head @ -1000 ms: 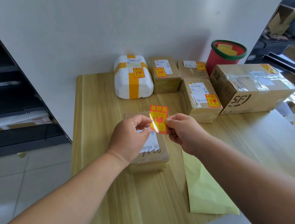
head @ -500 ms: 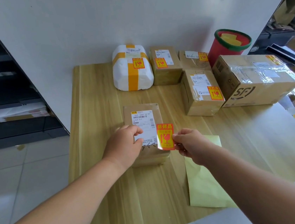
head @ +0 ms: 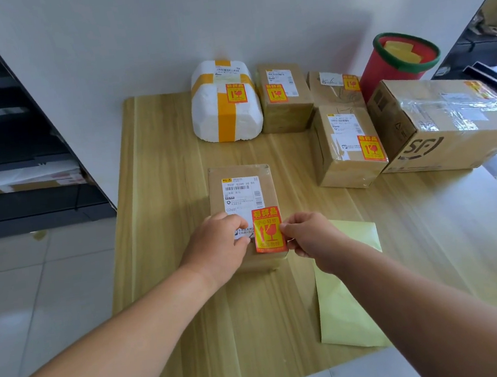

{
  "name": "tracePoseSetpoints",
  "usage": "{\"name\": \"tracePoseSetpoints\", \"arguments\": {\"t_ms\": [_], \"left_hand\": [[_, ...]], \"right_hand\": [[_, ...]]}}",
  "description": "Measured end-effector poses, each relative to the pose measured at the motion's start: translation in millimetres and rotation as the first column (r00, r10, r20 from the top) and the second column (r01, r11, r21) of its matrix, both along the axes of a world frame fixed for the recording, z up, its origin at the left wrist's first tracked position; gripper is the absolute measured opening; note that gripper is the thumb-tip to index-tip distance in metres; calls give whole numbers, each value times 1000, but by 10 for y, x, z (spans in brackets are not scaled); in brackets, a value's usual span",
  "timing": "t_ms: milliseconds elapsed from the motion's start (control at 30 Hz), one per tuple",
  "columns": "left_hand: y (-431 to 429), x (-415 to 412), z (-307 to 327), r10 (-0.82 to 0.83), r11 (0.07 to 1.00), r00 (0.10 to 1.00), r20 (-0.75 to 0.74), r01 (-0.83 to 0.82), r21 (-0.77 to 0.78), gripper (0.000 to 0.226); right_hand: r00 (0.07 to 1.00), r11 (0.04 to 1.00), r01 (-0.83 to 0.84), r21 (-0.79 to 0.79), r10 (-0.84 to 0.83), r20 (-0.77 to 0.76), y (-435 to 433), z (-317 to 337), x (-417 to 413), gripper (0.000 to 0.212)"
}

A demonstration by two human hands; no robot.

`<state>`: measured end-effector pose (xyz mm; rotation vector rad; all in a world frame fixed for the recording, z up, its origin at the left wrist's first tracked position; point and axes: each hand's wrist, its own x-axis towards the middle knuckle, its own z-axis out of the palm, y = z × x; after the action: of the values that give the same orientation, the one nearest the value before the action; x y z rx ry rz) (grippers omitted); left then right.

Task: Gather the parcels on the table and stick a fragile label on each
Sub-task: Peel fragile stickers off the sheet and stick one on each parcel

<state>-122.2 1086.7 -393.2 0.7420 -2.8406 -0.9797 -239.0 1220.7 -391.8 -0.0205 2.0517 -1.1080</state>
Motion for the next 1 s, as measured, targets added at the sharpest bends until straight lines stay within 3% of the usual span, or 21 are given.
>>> {"name": "tracePoseSetpoints", "arguments": {"t_ms": [333, 600, 1000], "left_hand": [[-241, 119, -37, 217, 975, 976, 10, -218, 53, 34], [-335, 252, -107, 196, 965, 980, 45, -201, 166, 38], [-348, 249, -188, 158, 965, 987, 16, -158, 210, 38]], "right_hand": [[991, 991, -126, -46, 124, -43, -314, 166, 221, 14], [982, 985, -171, -5, 170, -82, -500, 151, 316, 14], [988, 989, -147, -21, 146, -38, -540, 196, 350, 9]]}}
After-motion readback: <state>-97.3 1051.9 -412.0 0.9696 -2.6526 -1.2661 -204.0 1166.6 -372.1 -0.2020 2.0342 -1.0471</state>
